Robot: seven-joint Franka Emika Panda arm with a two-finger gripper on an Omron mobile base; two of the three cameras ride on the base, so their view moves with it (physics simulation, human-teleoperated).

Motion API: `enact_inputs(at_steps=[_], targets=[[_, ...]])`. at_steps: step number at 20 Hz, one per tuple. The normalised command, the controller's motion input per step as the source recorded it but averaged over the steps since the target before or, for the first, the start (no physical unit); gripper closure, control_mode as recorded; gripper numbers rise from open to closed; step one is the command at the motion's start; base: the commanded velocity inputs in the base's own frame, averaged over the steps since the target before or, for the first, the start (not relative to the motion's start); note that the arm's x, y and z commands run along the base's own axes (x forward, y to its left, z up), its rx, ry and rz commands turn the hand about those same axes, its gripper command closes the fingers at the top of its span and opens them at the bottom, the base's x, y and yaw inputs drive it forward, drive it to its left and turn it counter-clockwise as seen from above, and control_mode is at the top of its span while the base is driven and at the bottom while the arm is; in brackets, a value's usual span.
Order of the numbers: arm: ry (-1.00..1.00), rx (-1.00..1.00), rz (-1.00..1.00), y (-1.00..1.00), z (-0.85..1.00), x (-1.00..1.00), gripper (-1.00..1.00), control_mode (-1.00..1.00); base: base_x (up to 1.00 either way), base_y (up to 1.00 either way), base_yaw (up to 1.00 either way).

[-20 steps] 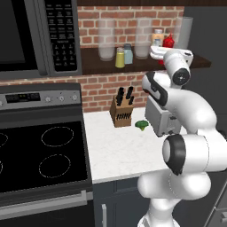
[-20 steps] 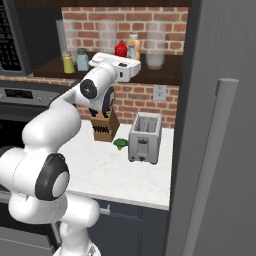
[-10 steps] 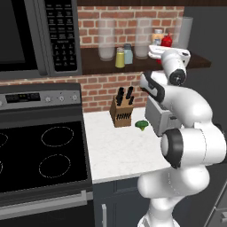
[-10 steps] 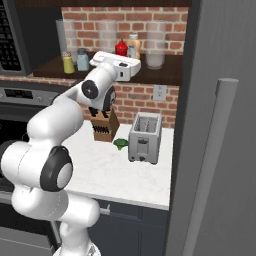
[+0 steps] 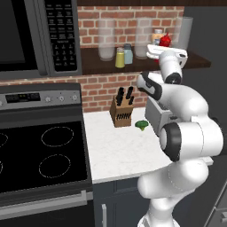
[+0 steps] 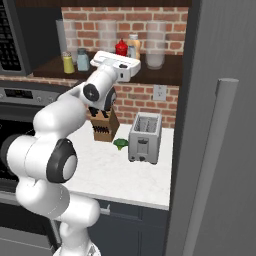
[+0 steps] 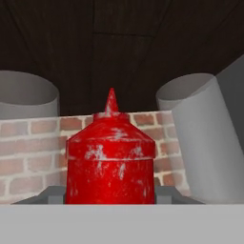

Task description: Put the shaker and condiment bottle from the counter next to their counterparts in the cabinet.

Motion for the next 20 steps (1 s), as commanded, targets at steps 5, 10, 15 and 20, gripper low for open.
enact_inputs(at_steps=[5,10,15,20], targets=[[-0.03,0.0,-0.01,0.0,-0.03,0.06,1.0,-1.0,0.0,0.0,0.0],[-0.03,0.0,-0.01,0.01,-0.06,0.07,-1.0,-1.0,0.0,0.0,0.0],[-0.02,0.0,0.0,0.03,-0.03,0.11,-1.0,-1.0,0.0,0.0,0.0],[-0.05,0.0,0.0,0.0,0.0,0.0,-1.0,-1.0,0.0,0.0,0.0]])
